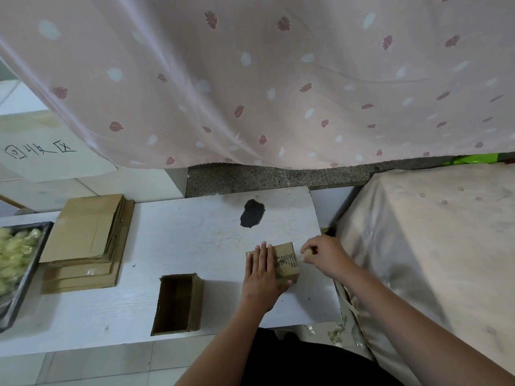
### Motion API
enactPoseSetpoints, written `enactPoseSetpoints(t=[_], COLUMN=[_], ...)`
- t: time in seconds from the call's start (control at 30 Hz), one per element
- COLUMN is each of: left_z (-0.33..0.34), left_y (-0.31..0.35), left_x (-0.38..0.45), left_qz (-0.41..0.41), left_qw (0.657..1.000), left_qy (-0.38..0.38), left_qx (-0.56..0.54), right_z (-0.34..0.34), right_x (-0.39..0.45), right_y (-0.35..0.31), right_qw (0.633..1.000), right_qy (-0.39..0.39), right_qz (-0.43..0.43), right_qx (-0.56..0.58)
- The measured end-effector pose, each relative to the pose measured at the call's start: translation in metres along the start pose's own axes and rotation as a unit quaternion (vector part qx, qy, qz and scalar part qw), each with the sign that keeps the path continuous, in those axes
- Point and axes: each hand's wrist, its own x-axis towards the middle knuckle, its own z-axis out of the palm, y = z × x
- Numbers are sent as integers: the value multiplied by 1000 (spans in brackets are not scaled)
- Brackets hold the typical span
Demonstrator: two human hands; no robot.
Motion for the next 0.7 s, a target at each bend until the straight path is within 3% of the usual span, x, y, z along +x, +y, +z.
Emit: enactPoseSetpoints(t=[0.33, 0.47, 0.6, 0.7], left_z=[-37, -36, -40, -44], left_y=[27, 24, 20, 19], left_x=[24, 27, 24, 23], left_qz=[-15, -9, -11, 1], left_qw=[1000, 995, 970, 954], left_qy=[4, 30, 99, 102], left_qx=[-22, -92, -223, -283], right_z=[-9, -18, -23, -23], right_x=[-3, -5, -5, -5], right_y=[-17, -19, -16, -16], right_qw=[996, 998, 997, 995], right_qy=[-69, -21, 25, 38], right_qz=[-45, -50, -27, -34], right_qx=[41, 21, 65, 82])
